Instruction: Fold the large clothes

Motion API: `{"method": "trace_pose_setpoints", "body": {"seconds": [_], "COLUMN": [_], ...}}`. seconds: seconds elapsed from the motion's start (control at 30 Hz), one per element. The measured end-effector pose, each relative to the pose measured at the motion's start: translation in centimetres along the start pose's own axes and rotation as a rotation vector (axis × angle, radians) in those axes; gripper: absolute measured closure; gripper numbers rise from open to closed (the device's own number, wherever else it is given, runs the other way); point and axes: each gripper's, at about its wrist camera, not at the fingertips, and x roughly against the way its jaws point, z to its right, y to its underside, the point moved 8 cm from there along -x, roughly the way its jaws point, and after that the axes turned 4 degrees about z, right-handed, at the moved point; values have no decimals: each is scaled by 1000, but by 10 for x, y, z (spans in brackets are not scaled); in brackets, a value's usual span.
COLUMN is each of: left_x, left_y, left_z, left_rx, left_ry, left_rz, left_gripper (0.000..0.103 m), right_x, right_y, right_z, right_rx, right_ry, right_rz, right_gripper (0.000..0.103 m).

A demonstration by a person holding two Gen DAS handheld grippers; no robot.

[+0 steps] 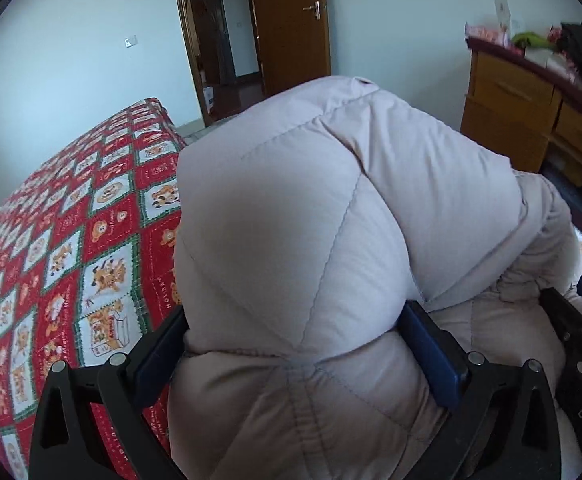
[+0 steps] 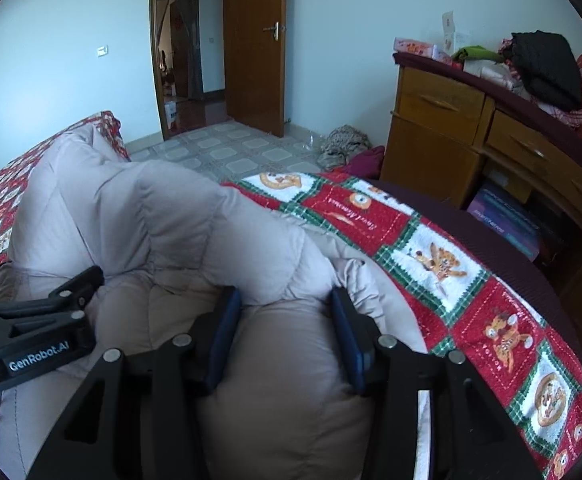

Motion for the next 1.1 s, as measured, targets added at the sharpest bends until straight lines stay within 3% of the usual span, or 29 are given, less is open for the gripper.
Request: {"method": "trace_pose_setpoints", "body": {"seconds": [0.1,0.27,0.4,0.5,0.63,0.77,0.83,0.9,1.0,1.1], "left_x": [0,27,71,78,69,44,17,-14,-51,-65], "left_y": [0,3,12,10,-23,-61,-66,-58,-42,-34], "left_z": [0,-13,-40,-49,-51,-40,-27,-18,-28,-24], "left_rx": [-8,48,143,142,113,120,71,52,175,167], "left_ry": [2,89,96,83,39,106,68,61,127,123], "left_rz": [-11,-21,55,69,120,174,132,35,-70,-129], "left_gripper": [0,1,1,1,1,1,1,1,1,1], "right_x": [-1,5,9,11,13,15,13,6,-9,-20], "right_y": [2,3,0,-2,-2,-2,-4,-6,-9,-8], "right_z": [1,-1,1,1,1,0,2,3,1,-1], "right_rx": [-6,30,30,39,30,29,23,17,25,13], "right_ry": [-14,7,9,-7,-15,-4,-6,-9,-46,-69], "right_rz": [-16,-11,8,-1,16,50,54,37,-18,-55], "right_gripper": [53,52,50,49,48,48,48,47,46,45]}}
